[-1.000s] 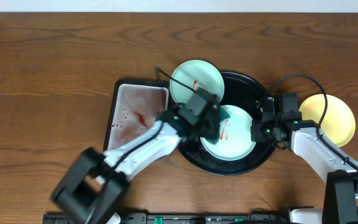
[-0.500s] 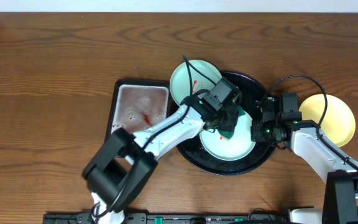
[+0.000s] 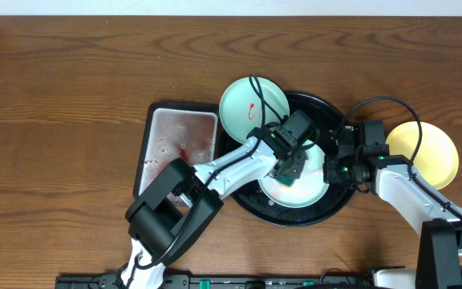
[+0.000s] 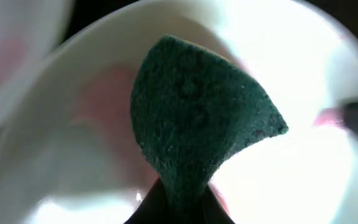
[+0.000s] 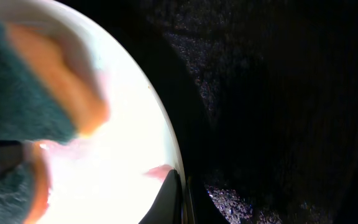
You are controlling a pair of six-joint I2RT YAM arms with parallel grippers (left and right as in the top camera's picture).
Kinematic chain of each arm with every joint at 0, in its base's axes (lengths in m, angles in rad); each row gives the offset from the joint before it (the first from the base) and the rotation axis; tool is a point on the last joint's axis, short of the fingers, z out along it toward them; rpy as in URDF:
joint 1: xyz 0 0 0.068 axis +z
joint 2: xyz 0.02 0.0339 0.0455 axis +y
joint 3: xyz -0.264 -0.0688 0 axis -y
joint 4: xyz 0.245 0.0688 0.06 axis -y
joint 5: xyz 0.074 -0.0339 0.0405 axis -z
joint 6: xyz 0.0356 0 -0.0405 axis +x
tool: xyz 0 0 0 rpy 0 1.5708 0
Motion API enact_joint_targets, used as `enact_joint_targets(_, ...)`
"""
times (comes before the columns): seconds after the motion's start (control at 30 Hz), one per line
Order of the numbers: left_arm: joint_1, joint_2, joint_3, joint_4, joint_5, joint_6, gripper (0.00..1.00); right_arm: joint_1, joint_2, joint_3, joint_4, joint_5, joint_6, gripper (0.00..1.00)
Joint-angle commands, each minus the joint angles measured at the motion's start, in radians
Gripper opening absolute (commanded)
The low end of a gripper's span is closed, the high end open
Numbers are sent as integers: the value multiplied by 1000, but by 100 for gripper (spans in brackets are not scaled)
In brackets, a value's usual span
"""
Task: Clean dirty plates on tray and stack at the side
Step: 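Scrub the pale green plate held by right gripper with the sponge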
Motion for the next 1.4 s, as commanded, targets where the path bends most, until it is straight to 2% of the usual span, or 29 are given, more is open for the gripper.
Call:
enact_joint_targets(0.0, 23, -9, -31, -58, -167, 24, 7, 12, 14, -10, -2, -9, 5, 1)
enact_joint_targets(0.2, 0, -98, -30, 24, -21, 22, 7, 12, 14, -10, -3, -9, 5, 1)
enact_joint_targets(0.37, -27, -82, -31, 110, 70, -72, 7, 12, 14, -10, -3, -9, 5, 1)
enact_joint_targets(0.47, -47, -53, -31, 148, 70, -116, 7, 12, 14, -10, -4, -9, 5, 1)
enact_joint_targets(0.7, -52, 16, -31, 142, 59, -118, 7, 12, 14, -10, -4, -9, 4, 1)
enact_joint_targets(0.97, -5, 13, -31, 0, -129, -85, 7, 12, 14, -10, -4, -9, 4, 1)
enact_joint_targets(1.1, 33, -27, -31, -27, -129, -54, 8, 12, 14, -10, -4, -9, 4, 1)
enact_joint_targets(1.37, 44, -242, -31, -82, -123, -30, 8, 12, 14, -10, -4, -8, 4, 1)
